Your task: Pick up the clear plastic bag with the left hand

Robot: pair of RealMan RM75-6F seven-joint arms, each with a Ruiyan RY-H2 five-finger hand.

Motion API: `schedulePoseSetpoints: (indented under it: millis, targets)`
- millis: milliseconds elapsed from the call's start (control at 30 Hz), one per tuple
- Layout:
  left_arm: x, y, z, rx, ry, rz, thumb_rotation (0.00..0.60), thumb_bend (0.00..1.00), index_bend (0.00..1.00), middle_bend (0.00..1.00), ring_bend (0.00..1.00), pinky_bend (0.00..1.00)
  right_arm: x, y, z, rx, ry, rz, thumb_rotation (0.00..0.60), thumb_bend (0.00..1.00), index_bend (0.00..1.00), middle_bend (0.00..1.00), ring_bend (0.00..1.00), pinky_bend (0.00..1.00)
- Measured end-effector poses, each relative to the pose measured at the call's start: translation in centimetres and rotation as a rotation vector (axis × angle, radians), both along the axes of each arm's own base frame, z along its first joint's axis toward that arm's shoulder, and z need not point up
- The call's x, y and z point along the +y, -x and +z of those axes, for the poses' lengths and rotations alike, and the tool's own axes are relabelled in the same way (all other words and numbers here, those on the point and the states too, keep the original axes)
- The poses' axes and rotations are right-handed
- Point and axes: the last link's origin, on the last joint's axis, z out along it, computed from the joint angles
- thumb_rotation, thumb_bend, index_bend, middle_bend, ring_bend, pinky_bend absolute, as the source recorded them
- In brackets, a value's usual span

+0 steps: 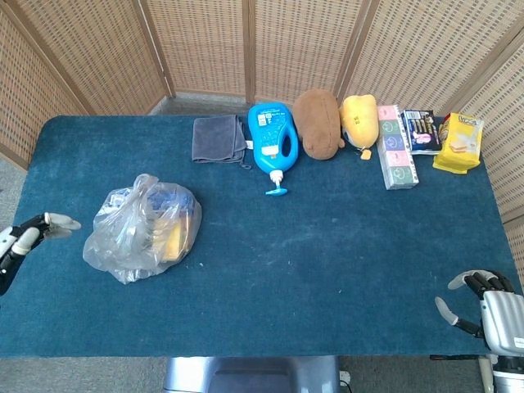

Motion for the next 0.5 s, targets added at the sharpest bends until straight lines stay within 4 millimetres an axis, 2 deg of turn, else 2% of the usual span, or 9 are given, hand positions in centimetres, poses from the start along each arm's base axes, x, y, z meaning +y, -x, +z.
schedulePoseSetpoints:
  millis: [200,500]
  targets:
    - [1.6,0.8,0.9,-0.121,0.05,0.023,0.037,0.21,0.16,0.25,0.19,0.23,-0.1,0.0,-0.2,0.001,-0.005,-0.003,0.128,0.32,0.48,0.44,0.32,0.21]
    - [3.7,2.2,1.2,-0.234,0.134,0.058,0.038,0.21,0.13,0.21,0.15,0.2,-0.3,-0.1,-0.4,0.008,-0.01,-0.005,0.127,0.32,0.49,0.44,0.32,0.21]
